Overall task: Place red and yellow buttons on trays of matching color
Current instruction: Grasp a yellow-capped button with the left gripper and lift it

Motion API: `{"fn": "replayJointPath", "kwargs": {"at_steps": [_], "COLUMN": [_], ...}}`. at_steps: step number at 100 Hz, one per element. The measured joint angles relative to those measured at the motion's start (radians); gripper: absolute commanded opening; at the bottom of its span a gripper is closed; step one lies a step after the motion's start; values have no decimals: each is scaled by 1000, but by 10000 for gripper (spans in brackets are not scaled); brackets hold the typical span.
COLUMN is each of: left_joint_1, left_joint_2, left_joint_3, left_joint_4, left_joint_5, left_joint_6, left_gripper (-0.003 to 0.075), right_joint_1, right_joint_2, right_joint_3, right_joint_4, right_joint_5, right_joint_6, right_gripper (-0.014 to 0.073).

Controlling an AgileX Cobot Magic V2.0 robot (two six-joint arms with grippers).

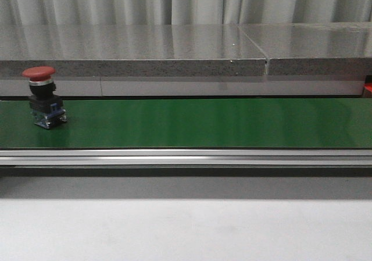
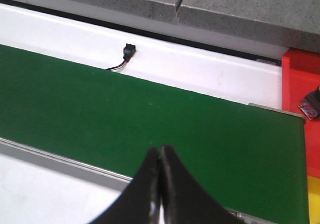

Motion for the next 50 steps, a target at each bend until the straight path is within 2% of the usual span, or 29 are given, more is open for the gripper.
{"fn": "replayJointPath", "kwargs": {"at_steps": [18, 26, 35, 50], "left_joint_1": [0, 0, 0, 0], "left_joint_2": [31, 34, 34, 34], "left_joint_3": [-4, -4, -7, -7], "left_joint_4": [9, 11, 11, 13], "left_joint_5": [-20, -23, -27, -30], "left_joint_6": [0, 0, 0, 0], "left_gripper": [658, 625, 526, 279], "right_joint_1": [0, 0, 0, 0], "right_joint_2": [0, 0, 0, 0], "right_joint_3": [0, 0, 0, 0], "right_joint_4": [0, 0, 0, 0], "right_joint_5": [0, 0, 0, 0], "right_joint_6": [0, 0, 0, 0], "right_gripper": [-68, -68, -68, -68]}}
